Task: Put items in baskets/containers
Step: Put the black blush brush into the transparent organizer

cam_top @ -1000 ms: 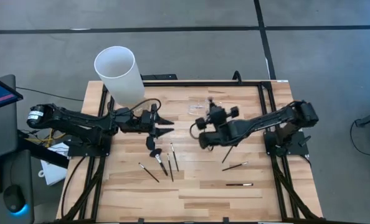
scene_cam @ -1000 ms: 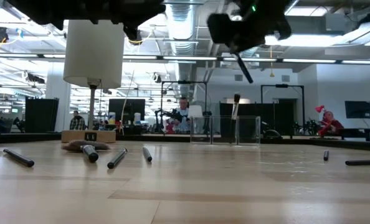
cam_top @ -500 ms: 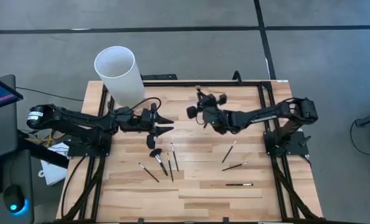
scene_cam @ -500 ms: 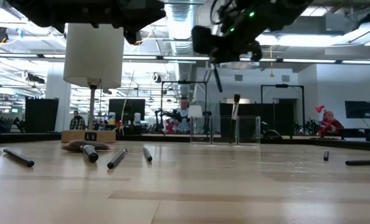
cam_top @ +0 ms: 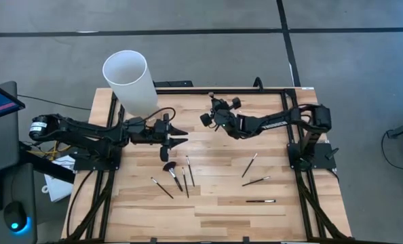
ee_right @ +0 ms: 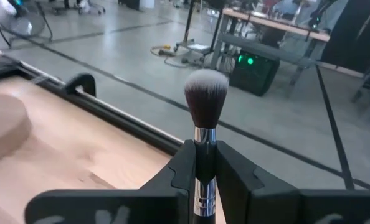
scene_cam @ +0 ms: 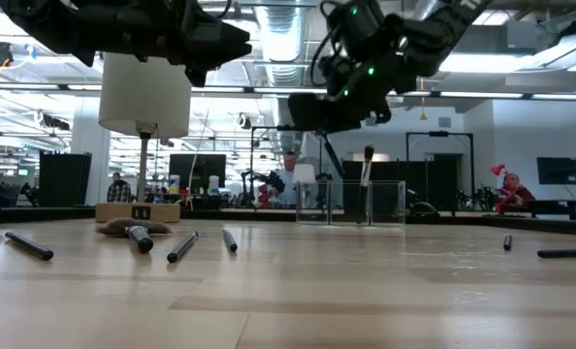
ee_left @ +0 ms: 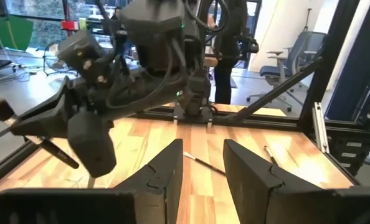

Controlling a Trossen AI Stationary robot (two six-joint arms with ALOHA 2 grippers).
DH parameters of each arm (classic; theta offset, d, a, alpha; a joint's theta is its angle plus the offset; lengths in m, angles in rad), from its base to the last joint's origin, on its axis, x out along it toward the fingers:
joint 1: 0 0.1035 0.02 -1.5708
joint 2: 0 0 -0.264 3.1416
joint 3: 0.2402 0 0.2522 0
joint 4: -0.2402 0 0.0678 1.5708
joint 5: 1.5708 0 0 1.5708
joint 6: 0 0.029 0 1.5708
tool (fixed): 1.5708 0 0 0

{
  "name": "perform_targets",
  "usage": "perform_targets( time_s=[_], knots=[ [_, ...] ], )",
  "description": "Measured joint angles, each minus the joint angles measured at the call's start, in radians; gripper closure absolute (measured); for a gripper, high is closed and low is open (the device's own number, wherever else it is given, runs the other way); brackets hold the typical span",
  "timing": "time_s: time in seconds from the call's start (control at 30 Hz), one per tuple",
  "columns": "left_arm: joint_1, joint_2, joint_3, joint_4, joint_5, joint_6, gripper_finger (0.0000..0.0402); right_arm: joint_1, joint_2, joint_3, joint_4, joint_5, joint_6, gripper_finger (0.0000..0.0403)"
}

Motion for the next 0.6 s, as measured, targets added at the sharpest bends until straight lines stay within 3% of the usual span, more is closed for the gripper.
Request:
perform_targets(
  time_s=[0.3,0.6],
  knots=[
    [0.001,0.000,0.000,-0.002,0.000,-0.007,0.0289,-0.047,0.030,0.000,0.008,-0.040,0.048,0.0365],
    [0.001,0.000,0.000,-0.010,0.000,-0.007,0.0289,-0.050,0.030,0.000,-0.182,-0.040,0.265,0.0354]
  ],
)
